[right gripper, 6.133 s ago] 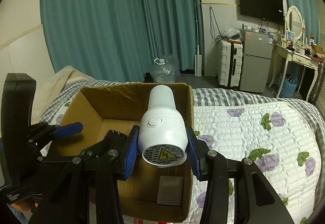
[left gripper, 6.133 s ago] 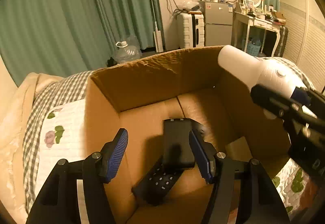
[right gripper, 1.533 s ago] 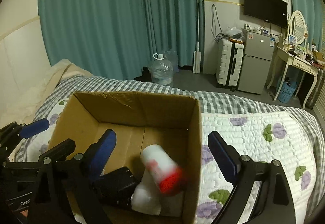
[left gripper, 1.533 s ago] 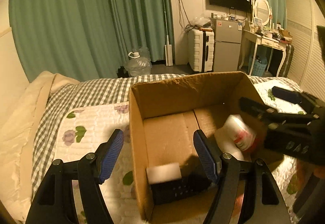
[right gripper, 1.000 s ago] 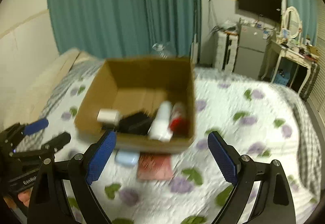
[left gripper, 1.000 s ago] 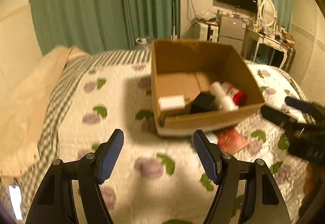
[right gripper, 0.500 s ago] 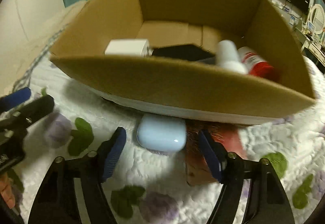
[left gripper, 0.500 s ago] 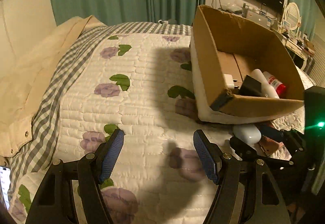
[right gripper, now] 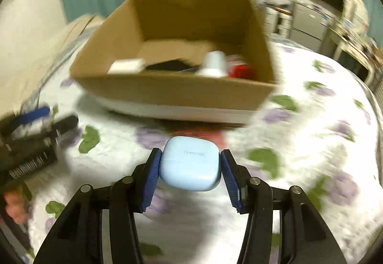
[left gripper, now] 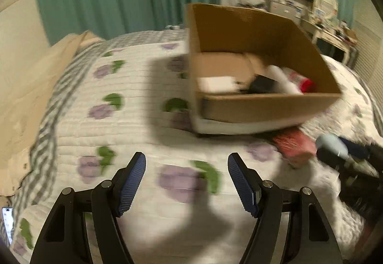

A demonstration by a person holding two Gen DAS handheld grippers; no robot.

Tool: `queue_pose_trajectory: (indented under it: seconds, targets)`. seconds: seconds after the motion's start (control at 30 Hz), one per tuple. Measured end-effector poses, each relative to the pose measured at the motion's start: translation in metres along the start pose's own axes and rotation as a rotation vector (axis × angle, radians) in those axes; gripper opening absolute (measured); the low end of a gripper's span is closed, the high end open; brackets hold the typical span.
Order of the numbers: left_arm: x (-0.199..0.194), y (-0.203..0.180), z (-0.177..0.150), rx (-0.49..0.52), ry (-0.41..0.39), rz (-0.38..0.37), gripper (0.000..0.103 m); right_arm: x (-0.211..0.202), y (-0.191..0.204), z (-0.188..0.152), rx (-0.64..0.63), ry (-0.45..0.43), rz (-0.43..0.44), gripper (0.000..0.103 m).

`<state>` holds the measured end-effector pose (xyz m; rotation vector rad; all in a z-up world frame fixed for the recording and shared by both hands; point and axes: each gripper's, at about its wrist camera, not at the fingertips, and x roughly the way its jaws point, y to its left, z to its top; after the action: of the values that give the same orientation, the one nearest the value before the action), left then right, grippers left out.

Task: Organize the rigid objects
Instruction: 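Grasp the light blue earbuds case with the right tool, then pinch the pink card off the bed with the left tool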

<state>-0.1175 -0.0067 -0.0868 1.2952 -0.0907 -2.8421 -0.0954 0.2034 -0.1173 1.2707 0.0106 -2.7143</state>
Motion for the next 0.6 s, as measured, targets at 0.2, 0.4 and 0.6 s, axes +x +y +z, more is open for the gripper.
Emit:
queue_pose_trajectory:
  seconds: [0.2,0.4,0.6]
  targets:
    - [0.008,-0.07,-0.011,0.146,0.007,-0.111,0.074,-0.017,-0.039,0.008,0.089,-0.017,-0.051,0.05]
    - [0.03,-0.116,-0.011,0.275,0.021,-0.139,0.074,-0.018,-0.061,0.017,0.17,-0.026,-0.052,0.05]
    - [0.049,-0.146,-0.013,0.431,0.03,-0.12,0.074,-0.01,-0.074,0.016,0.246,-0.019,-0.033,0.05]
